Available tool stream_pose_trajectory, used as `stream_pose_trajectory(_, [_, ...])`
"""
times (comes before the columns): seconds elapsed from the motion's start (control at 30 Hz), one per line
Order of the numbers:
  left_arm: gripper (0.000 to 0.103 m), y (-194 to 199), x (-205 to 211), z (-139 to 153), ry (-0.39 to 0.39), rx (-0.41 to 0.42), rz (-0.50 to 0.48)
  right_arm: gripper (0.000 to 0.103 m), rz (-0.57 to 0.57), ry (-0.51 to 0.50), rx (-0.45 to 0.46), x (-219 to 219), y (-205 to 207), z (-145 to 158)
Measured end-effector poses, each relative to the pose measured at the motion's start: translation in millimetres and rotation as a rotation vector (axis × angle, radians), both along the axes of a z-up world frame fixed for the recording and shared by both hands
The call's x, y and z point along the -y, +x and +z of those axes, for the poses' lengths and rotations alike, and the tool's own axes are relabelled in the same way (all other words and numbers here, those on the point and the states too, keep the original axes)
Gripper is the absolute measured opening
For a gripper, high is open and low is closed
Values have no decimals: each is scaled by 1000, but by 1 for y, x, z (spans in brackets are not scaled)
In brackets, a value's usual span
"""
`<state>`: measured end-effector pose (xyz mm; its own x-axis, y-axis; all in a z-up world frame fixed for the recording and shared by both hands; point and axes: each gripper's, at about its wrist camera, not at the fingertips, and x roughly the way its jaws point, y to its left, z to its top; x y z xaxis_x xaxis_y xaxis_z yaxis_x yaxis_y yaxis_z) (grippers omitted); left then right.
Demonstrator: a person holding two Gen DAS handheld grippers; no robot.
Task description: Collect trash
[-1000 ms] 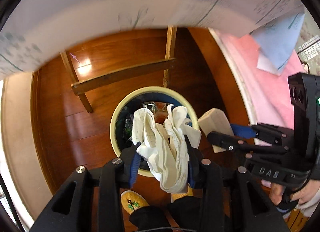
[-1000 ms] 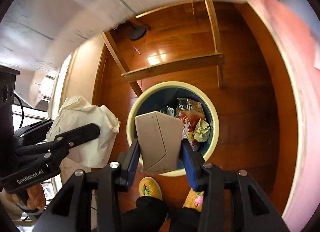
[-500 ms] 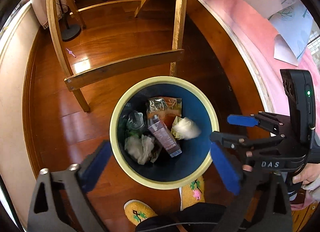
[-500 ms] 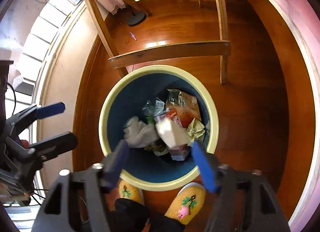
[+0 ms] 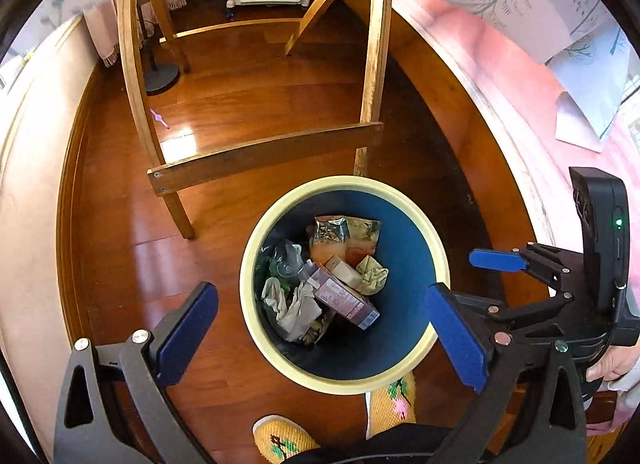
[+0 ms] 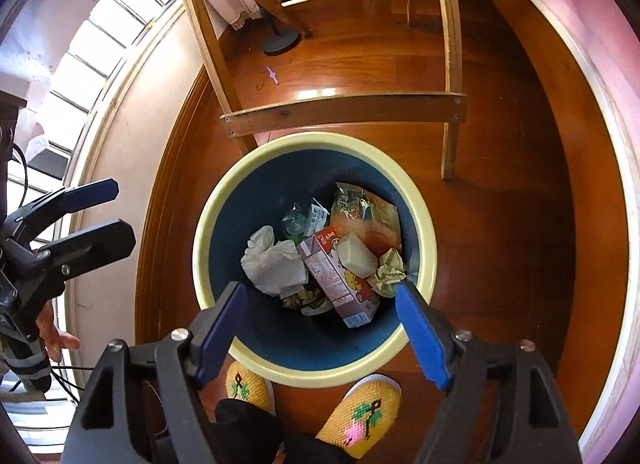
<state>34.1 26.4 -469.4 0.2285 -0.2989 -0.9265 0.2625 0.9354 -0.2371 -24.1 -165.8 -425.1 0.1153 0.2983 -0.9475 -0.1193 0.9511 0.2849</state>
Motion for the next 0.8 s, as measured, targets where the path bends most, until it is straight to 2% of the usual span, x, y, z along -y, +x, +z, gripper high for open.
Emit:
stream_pose_trajectory(0.23, [102,-1,0,34,2,-35,26,78,-51,17,2,6,-3,37])
stream_pose_trajectory(0.37, [102,-2,1,69,-4,-41,47,78,-97,45,3,10,-2,72])
stream_pose_trajectory(0.7, [102,-3,-6,205,-52,9,71,79,-154,77,69,12,10,201])
stream_pose_trajectory(0.8, [102,-4,-8,250,-59,28,91,89,-163,76,80,12,13,243])
